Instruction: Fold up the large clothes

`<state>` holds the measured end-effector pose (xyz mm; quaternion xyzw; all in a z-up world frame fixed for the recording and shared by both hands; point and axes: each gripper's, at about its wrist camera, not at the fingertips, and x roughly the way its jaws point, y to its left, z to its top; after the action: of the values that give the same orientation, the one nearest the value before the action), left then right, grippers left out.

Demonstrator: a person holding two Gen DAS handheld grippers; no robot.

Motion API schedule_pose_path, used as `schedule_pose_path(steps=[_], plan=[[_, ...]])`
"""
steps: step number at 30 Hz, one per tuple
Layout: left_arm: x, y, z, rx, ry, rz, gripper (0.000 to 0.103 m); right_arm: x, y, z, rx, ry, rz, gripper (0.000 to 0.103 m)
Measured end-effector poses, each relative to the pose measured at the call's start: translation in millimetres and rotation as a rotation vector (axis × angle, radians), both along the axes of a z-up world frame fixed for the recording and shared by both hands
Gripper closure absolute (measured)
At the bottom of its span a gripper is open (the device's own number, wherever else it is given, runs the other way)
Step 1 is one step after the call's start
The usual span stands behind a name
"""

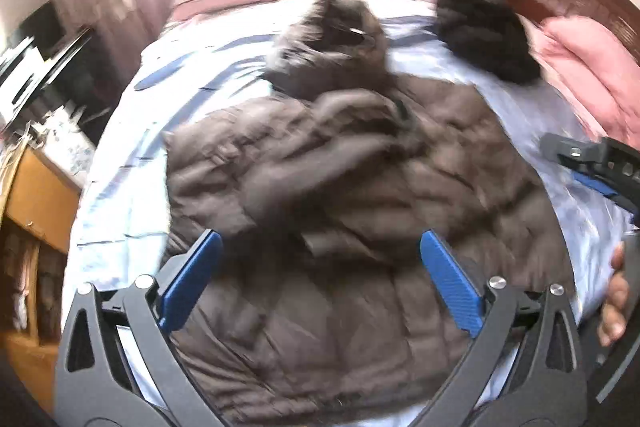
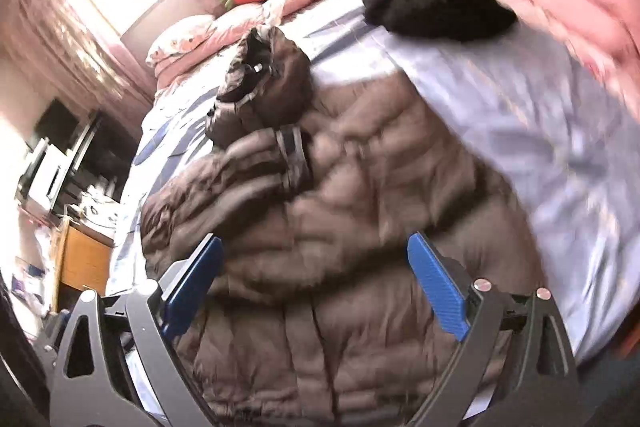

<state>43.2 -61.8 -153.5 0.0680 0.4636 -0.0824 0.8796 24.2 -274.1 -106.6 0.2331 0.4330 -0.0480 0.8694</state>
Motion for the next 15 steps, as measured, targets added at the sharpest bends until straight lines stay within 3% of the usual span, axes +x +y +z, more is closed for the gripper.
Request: schedule_pose_path(steps=[1,3,6,8,9,11,15], plan=[[15.9,8.6,-0.5,-0.038,0.014,0.017,0.002,2.2,-1.6,7.3,-0.017,-0.001,-0.002,0.009],[43.6,21.9,4.7,-0.141,0.034,0.065,0.002,49.0,-7.4,17.4,-0.041,0.01,0.006,0.009],[73.5,52.1,-7.6,-0.261,0.014,0.159,0.002,145.3,-23.0,6.8,-0.128,0.035,0.049,0.009],[89.1,66.2,-29.7,-0.311,0.085,0.237,0.002,207.3,-24.6,-11.1,-0.19,0.064,0.069,0.009],[96.0,75.4,-43.3,-0.378,0.153,0.264,0.002,240.1,-24.8,-20.2,-0.218,0.097,0.072,0.009],[103.2,86.0,-53.6,-0.477,0.216,0.254,0.002,297.3,-28.4,-42.0,-0.233,0.137,0.062,0.009],[104.9,89.4,-72.2,-0.441,0.27,0.245,0.002,402.5,-21.7,-64.9,-0.311,0.122,0.055,0.009]])
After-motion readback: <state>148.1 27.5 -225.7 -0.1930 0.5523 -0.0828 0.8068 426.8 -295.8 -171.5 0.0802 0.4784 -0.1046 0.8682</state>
